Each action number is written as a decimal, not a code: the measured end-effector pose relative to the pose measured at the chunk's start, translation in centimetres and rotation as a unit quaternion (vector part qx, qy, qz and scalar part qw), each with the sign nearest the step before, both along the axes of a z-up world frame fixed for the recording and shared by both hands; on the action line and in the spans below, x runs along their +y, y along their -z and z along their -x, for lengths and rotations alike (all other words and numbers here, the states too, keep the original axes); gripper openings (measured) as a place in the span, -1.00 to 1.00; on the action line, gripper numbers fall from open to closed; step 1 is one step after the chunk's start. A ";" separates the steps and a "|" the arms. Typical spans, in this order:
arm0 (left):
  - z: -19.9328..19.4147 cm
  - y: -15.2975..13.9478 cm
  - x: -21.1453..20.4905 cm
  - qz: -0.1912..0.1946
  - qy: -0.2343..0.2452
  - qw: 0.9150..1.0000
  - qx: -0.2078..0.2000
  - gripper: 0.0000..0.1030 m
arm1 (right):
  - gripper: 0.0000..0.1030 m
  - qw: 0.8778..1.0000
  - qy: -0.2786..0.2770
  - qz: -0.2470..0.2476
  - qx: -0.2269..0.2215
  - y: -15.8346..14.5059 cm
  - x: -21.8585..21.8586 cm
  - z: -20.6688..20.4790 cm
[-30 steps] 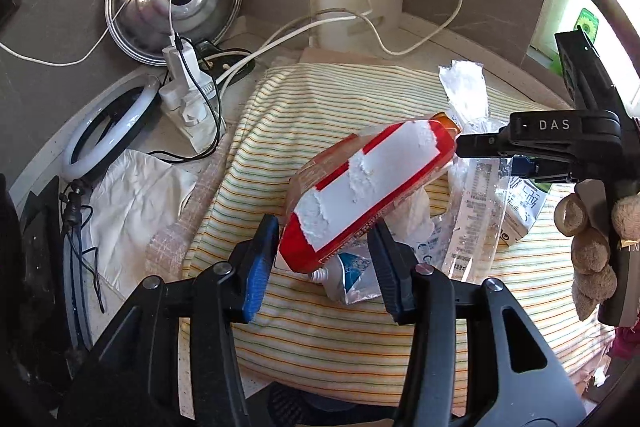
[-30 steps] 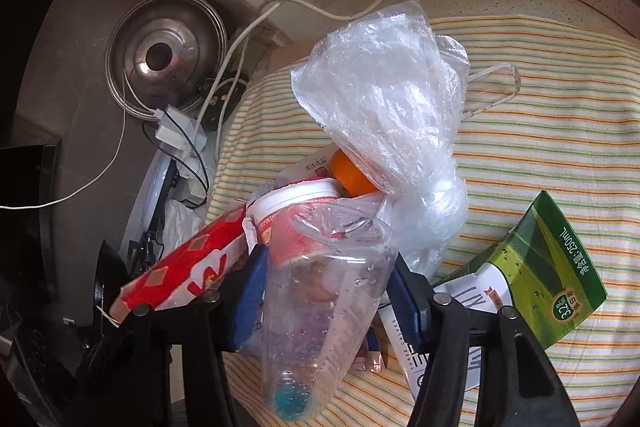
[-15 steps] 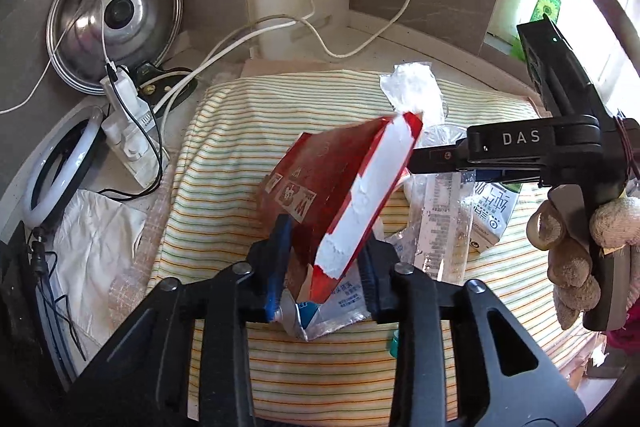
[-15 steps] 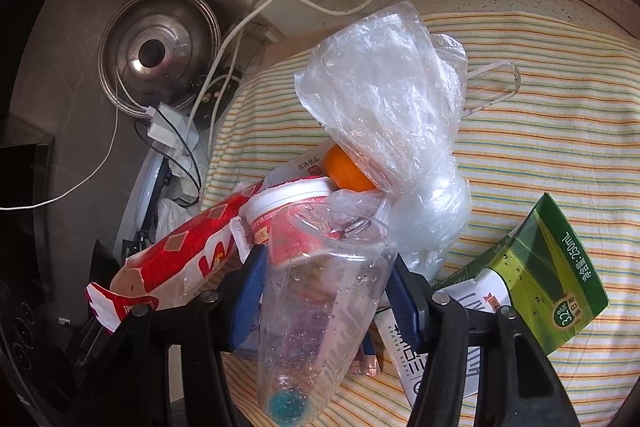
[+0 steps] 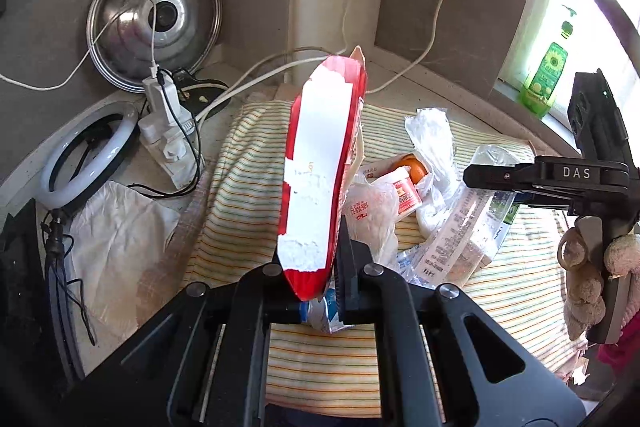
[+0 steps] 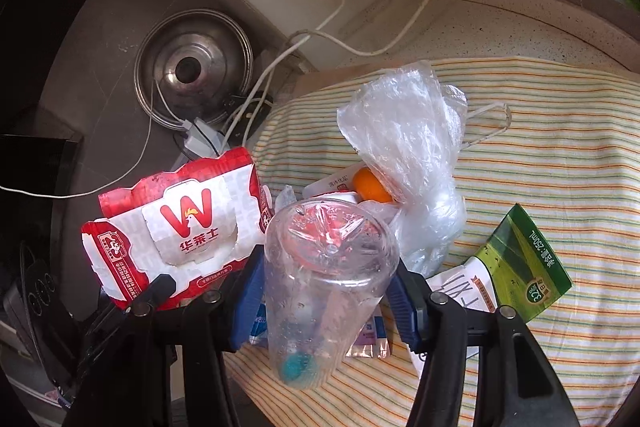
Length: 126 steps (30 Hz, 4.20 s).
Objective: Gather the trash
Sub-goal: 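Grasp and lift the red wrapper with the left tool while the right tool lifts the bottle, then carry both items down over the blue basket and open both tools, then move both tools back up over the remaining items on the towel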
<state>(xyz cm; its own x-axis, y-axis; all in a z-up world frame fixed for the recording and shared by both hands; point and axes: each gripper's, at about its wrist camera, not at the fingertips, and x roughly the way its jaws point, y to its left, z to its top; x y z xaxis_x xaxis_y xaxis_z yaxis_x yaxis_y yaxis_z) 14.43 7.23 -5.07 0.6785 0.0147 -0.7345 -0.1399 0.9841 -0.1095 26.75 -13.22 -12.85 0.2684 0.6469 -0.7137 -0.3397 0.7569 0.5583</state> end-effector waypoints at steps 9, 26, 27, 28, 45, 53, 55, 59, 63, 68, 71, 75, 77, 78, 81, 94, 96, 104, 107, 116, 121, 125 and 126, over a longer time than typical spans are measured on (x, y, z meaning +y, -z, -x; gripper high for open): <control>4.6 -1.4 2.3 0.007 -0.019 1.000 -0.010 -0.87 | 0.12 0.999 0.013 -0.004 -0.041 -2.7 -1.2 3.3; 14.1 -1.4 4.3 0.036 -0.020 0.999 -0.007 -0.87 | 0.12 0.997 0.031 -0.011 -0.066 -5.3 -1.7 12.3; 14.7 -1.3 4.3 0.036 -0.019 0.999 -0.006 -0.86 | 0.12 0.997 0.030 -0.010 -0.067 -5.4 -1.7 12.9; 15.1 -1.3 4.4 0.036 -0.018 0.999 -0.005 -0.87 | 0.12 0.997 0.029 -0.009 -0.068 -5.5 -1.6 13.6; 21.5 1.9 3.5 0.073 0.012 0.997 0.028 -0.87 | 0.12 0.998 0.016 0.023 -0.063 -3.8 0.0 23.0; 23.2 5.2 2.5 0.081 0.025 0.994 0.063 -0.87 | 0.12 0.998 0.015 0.053 -0.036 -0.4 0.5 26.1; 23.6 6.2 2.2 0.077 0.029 0.994 0.074 -0.87 | 0.12 0.997 0.014 0.068 -0.034 0.6 0.7 26.8; 23.9 8.6 1.7 0.081 0.035 0.991 0.100 -0.87 | 0.12 0.995 0.008 0.094 -0.024 2.9 1.2 28.0; 24.0 10.9 1.0 0.073 0.040 0.989 0.124 -0.87 | 0.12 0.993 0.003 0.116 -0.016 5.2 1.9 28.9; 23.9 13.9 0.4 0.067 0.046 0.985 0.152 -0.87 | 0.12 0.990 -0.006 0.142 -0.008 7.9 2.9 29.4; 23.7 15.7 0.2 0.066 0.047 0.982 0.170 -0.87 | 0.12 0.988 -0.011 0.155 -0.002 9.5 3.5 29.5; 23.5 17.8 -0.2 0.067 0.047 0.978 0.190 -0.87 | 0.12 0.986 -0.017 0.167 0.004 11.1 4.2 29.6; 23.3 18.7 -0.5 0.066 0.050 0.977 0.197 -0.87 | 0.11 0.984 -0.023 0.176 0.005 11.8 4.7 29.7; 23.2 19.2 -0.6 0.065 0.052 0.976 0.202 -0.87 | 0.11 0.983 -0.026 0.179 0.006 12.2 5.0 29.7; 22.9 20.6 -1.0 0.064 0.052 0.973 0.214 -0.87 | 0.10 0.980 -0.034 0.194 0.005 13.1 5.4 29.8; 20.9 23.9 -2.7 0.056 0.045 0.967 0.243 -0.80 | 0.10 0.974 -0.048 0.221 0.010 15.6 6.7 29.2; 20.2 24.4 -3.0 0.056 0.043 0.967 0.246 -0.79 | 0.10 0.974 -0.050 0.223 0.011 15.8 6.7 29.1; 20.3 24.8 -2.3 0.044 0.048 0.966 0.251 -0.43 | 0.12 0.972 -0.054 0.228 0.018 16.6 7.8 28.5; 20.0 24.7 -2.4 0.042 0.045 0.967 0.248 -0.09 | 0.13 0.972 -0.056 0.229 0.018 16.6 8.1 28.2; 19.9 24.6 -1.8 0.041 0.038 0.969 0.240 -0.04 | 0.30 0.974 -0.055 0.219 0.009 15.5 7.8 27.9; 20.5 22.9 -0.7 0.038 0.038 0.973 0.224 -0.04 | 0.30 0.977 -0.058 0.204 0.006 14.3 7.1 28.0; 20.8 20.9 0.0 0.033 0.039 0.978 0.203 -0.04 | 0.36 0.980 -0.060 0.188 -0.002 12.7 6.6 28.2; 20.8 20.1 0.2 0.033 0.039 0.979 0.197 -0.04 | 0.36 0.981 -0.060 0.183 -0.006 12.1 6.4 28.1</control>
